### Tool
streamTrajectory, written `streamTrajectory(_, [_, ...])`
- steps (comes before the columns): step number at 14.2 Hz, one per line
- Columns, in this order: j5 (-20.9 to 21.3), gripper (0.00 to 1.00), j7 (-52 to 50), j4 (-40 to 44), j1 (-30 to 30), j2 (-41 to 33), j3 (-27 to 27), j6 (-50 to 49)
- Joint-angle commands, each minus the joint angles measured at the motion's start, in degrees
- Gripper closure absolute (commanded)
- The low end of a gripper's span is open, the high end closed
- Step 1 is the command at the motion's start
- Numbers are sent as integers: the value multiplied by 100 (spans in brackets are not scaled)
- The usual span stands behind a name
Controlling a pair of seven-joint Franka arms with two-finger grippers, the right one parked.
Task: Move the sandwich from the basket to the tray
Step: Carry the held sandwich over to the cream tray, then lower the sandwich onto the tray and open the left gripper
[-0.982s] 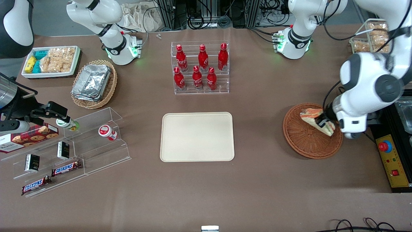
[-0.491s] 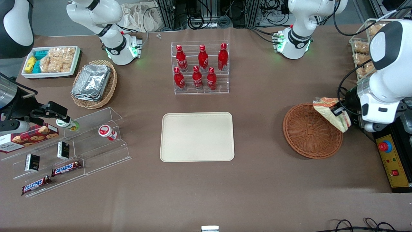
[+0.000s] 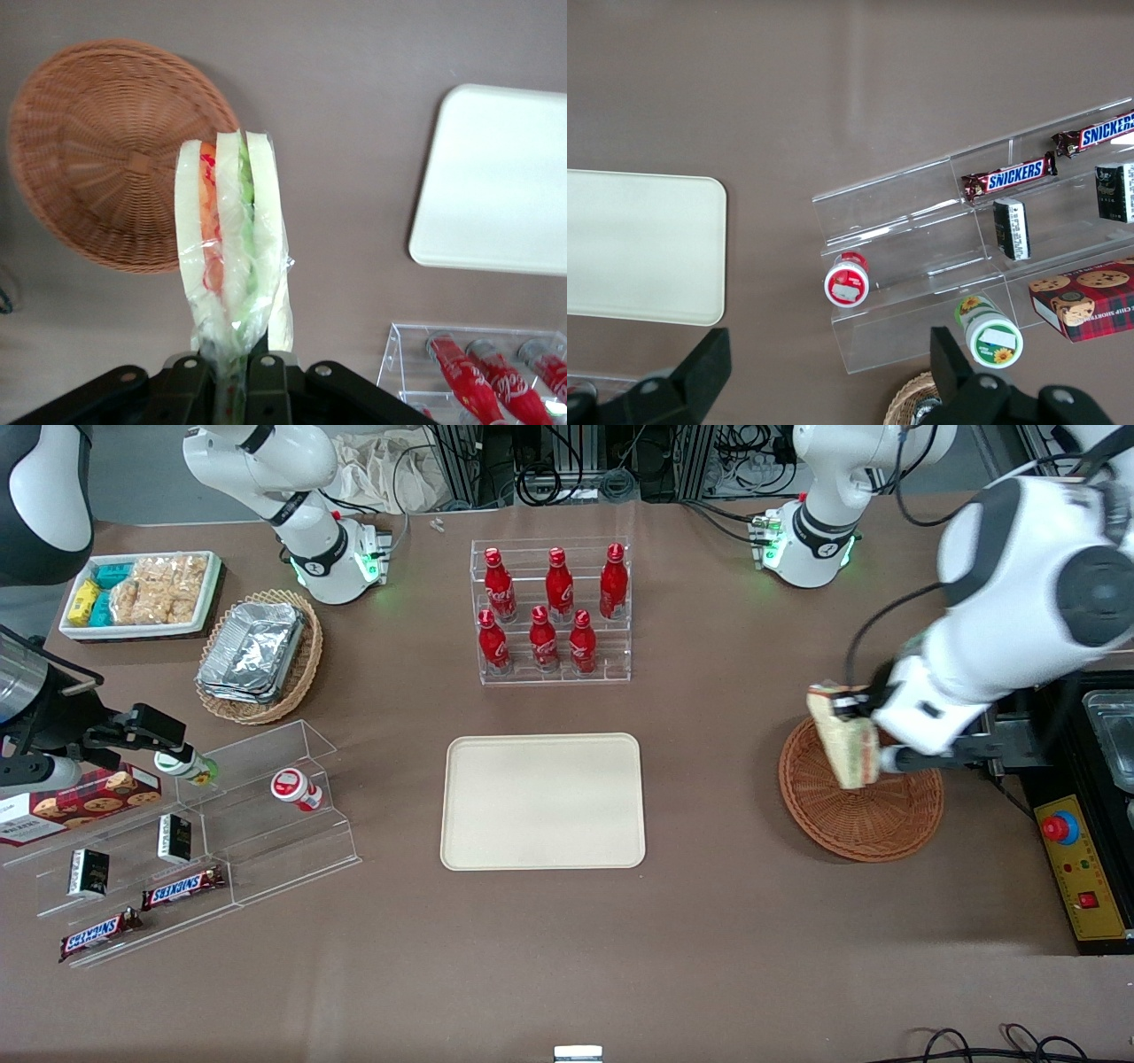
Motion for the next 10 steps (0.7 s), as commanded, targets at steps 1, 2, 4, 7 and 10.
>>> streamTrajectory(1, [432, 100, 101, 322, -36, 267, -622, 66])
streamTrajectory(2, [468, 100, 101, 331, -80, 354, -816, 163])
streamTrajectory(4, [478, 94, 5, 497, -264, 713, -1080, 444])
streamTrajectory(7, [583, 94, -643, 717, -879, 1442, -1081, 927])
streamTrajectory(10, [679, 96, -1260, 700, -1196, 2006, -1081, 1927])
